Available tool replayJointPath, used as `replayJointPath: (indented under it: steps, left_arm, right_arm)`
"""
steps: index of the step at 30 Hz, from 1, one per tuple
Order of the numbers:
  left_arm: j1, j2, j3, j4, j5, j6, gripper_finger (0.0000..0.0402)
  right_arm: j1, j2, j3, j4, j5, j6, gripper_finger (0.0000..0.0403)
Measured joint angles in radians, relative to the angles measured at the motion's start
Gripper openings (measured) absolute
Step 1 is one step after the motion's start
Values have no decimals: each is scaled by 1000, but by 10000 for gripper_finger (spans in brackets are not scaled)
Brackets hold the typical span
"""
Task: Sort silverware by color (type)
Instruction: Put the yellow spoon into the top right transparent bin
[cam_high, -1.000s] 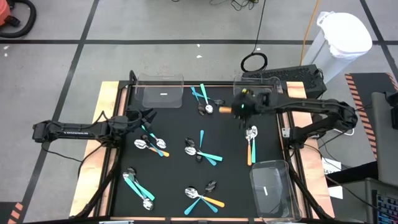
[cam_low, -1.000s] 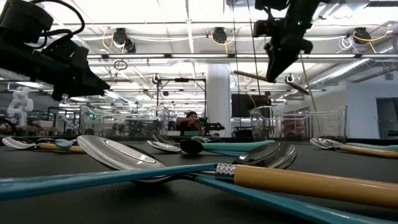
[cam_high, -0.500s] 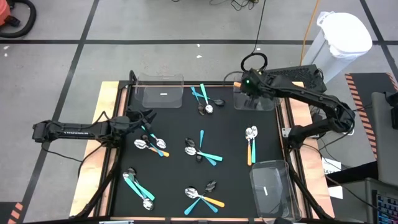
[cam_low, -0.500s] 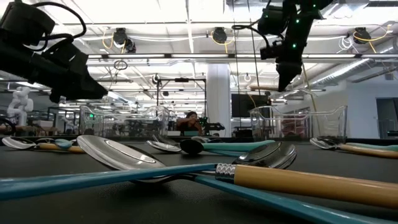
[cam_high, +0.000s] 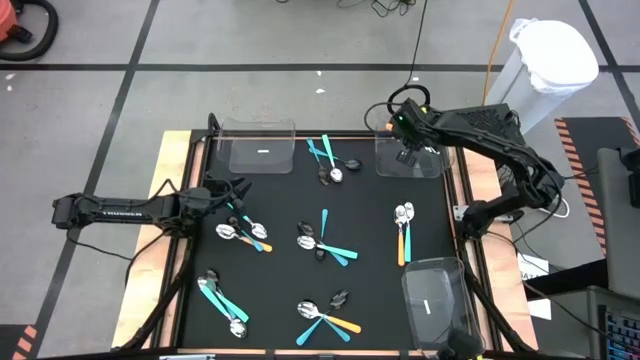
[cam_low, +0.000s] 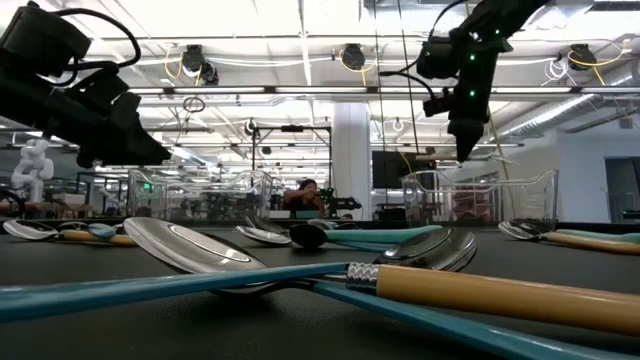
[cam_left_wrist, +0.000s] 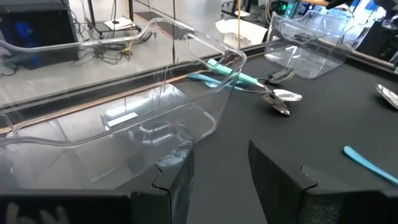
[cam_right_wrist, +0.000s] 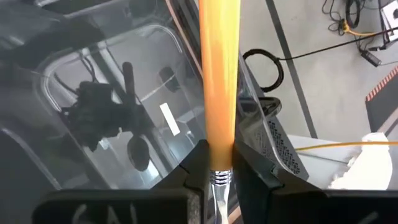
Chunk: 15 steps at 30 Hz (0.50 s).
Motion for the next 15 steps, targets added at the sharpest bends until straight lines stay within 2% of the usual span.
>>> replayJointPath:
  steps: [4,9,15]
  left_arm:
    - [0,0,0,-14,6,-16,155]
    - [0,0,0,-13,27,-31,155]
    - [0,0,0,-14,43,-54,155]
  right_arm:
    - [-4,20,0,1,-8,-2,45]
    - [-19,56,-1,31,-113,16,45]
    - [-19,83,-1,95,-105,29,45]
